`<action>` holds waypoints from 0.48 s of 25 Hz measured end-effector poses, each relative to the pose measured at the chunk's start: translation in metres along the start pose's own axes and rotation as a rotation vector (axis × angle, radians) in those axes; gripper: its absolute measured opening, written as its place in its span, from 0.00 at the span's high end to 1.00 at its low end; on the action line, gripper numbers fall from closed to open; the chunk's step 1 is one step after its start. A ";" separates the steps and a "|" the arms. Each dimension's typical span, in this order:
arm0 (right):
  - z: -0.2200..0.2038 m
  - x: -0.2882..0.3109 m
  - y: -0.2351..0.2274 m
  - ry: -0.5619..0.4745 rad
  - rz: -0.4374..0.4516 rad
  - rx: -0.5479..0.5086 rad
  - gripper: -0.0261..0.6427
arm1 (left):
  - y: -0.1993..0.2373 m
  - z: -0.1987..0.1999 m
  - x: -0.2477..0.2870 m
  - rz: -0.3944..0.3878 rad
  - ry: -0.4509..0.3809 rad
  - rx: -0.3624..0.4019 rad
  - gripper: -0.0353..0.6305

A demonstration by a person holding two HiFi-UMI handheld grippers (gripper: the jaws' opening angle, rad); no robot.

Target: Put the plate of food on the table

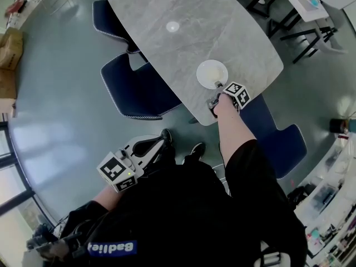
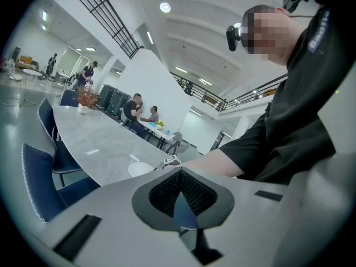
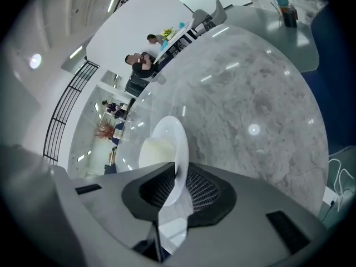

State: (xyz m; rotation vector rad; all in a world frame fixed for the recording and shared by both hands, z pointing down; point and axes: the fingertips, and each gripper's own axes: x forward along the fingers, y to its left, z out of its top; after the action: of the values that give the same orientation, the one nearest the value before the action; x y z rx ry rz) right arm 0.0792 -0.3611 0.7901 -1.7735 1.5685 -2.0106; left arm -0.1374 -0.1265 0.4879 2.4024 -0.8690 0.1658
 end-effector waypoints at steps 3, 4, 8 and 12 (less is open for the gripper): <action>-0.003 0.003 -0.003 0.025 -0.036 -0.037 0.87 | -0.002 0.000 0.002 -0.008 -0.001 0.005 0.94; -0.003 0.003 -0.004 0.032 -0.047 -0.049 0.86 | -0.004 0.000 0.003 -0.011 -0.001 0.008 0.94; -0.004 0.005 -0.002 0.057 -0.085 -0.130 0.84 | -0.006 0.001 0.005 -0.015 0.000 0.007 0.94; -0.004 0.006 0.001 0.086 -0.138 -0.269 0.81 | -0.005 0.000 0.004 -0.005 -0.004 0.002 0.94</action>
State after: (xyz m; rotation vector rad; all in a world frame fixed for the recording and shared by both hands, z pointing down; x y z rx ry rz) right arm 0.0734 -0.3624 0.7943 -1.9596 1.8700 -2.0423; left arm -0.1308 -0.1258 0.4868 2.4078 -0.8653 0.1601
